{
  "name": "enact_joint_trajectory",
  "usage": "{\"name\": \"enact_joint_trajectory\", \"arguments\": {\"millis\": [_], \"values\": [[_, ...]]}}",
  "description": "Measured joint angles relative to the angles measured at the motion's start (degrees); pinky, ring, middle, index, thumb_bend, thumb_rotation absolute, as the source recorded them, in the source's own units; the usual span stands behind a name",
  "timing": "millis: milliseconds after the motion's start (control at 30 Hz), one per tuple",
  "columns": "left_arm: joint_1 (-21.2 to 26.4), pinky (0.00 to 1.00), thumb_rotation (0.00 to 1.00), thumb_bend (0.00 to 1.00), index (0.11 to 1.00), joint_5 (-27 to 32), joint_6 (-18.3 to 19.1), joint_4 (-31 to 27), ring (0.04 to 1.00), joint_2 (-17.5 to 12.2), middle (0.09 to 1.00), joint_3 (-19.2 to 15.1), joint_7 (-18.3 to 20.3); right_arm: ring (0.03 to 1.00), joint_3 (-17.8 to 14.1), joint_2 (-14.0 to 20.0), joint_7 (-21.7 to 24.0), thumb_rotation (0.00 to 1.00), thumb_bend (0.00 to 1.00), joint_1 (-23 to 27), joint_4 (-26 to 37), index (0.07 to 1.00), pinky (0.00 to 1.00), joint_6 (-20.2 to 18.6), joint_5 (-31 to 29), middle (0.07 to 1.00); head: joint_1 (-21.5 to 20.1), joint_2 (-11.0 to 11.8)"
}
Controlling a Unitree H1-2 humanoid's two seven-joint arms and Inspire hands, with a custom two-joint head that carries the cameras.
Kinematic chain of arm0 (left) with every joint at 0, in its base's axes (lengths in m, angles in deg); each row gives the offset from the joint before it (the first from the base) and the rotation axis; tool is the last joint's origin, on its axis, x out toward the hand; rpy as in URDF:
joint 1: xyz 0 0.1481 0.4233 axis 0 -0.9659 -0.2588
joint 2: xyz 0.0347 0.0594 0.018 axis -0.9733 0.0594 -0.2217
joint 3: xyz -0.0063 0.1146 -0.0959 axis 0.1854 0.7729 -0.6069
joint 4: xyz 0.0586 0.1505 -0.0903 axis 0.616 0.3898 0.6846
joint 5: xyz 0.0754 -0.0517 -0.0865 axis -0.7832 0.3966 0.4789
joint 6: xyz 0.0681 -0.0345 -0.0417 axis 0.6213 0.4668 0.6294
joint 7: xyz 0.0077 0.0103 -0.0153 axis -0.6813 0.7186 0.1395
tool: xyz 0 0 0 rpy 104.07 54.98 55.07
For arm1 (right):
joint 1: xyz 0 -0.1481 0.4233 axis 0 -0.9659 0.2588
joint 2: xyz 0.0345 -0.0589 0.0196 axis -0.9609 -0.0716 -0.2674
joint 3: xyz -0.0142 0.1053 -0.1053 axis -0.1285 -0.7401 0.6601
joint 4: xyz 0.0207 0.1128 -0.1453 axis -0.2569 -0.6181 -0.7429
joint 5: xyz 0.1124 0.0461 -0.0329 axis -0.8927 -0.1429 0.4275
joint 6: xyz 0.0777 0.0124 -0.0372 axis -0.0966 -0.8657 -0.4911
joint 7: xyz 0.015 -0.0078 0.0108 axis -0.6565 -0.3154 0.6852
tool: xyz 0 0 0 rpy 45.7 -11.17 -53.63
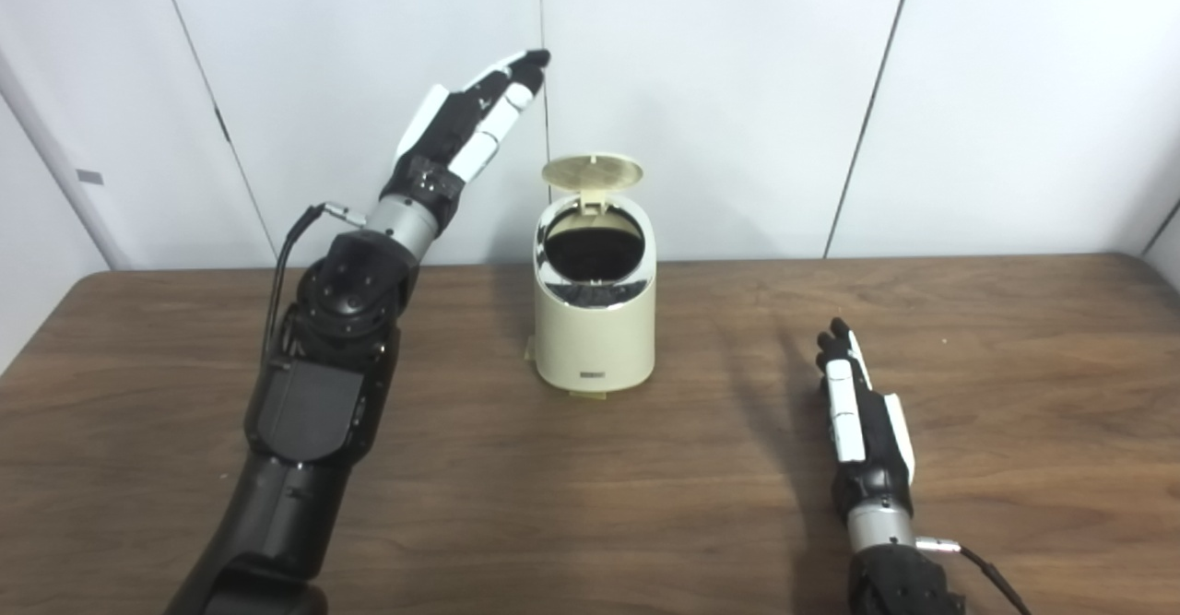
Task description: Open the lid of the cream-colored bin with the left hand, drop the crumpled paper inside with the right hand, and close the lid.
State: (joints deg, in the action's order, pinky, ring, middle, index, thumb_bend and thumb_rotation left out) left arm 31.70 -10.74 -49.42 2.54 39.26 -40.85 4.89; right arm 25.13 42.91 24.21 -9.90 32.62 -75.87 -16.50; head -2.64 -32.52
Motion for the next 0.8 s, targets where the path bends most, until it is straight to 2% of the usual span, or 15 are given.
{"name": "enact_joint_trajectory", "arguments": {"millis": [133, 267, 467, 500, 633, 800], "values": [[0.99, 0.93, 0.99, 0.59, 0.893, -2.57, 0.35, -0.08, 0.934, -0.74, 0.883, 2.52, 1.87, 0.955, 0.17, -0.06, -0.22, 1.00, 0.46, -0.01, -0.01, 0.971, 0.98, 0.10, -0.15, 0.955, -0.18, 0.00], [1.69, 0.92, 0.99, 0.56, 0.821, -7.49, 1.77, -0.53, 0.906, -2.80, 0.841, 5.71, 3.37, 0.919, 0.89, 0.00, -1.41, 1.00, 0.45, 0.01, 0.00, 0.974, 0.91, -1.36, 1.61, 0.936, -0.35, 0.00], [1.73, 0.88, 0.99, 0.58, 0.803, -13.97, 4.25, -4.38, 0.917, -5.36, 0.871, 10.39, 6.52, 0.929, 2.14, 1.16, -2.83, 1.00, 0.50, 0.07, -0.14, 0.998, 0.88, -1.98, 4.63, 0.948, -0.53, 0.00], [1.74, 0.85, 1.00, 0.58, 0.796, -15.00, 4.19, -4.79, 0.908, -5.53, 0.866, 10.87, 6.65, 0.924, 2.16, 1.17, -2.83, 1.00, 0.50, 0.08, -0.17, 0.998, 0.88, -1.98, 4.63, 0.946, -0.53, 0.00], [1.75, 0.82, 1.00, 0.56, 0.773, -20.70, 3.58, -5.63, 0.920, -7.46, 0.896, 14.45, 8.13, 0.917, 2.57, 1.14, -2.94, 1.00, 0.50, 0.13, -0.23, 0.998, 0.86, -1.97, 4.80, 0.945, -0.62, -0.18], [1.76, 0.77, 1.00, 0.59, 0.752, -24.52, 0.97, -5.62, 0.883, -8.75, 0.868, 15.66, 9.11, 0.915, 2.71, 1.09, -2.96, 1.00, 0.51, 0.13, -0.25, 0.992, 0.85, -1.92, 4.74, 0.943, -0.62, -0.35]]}}
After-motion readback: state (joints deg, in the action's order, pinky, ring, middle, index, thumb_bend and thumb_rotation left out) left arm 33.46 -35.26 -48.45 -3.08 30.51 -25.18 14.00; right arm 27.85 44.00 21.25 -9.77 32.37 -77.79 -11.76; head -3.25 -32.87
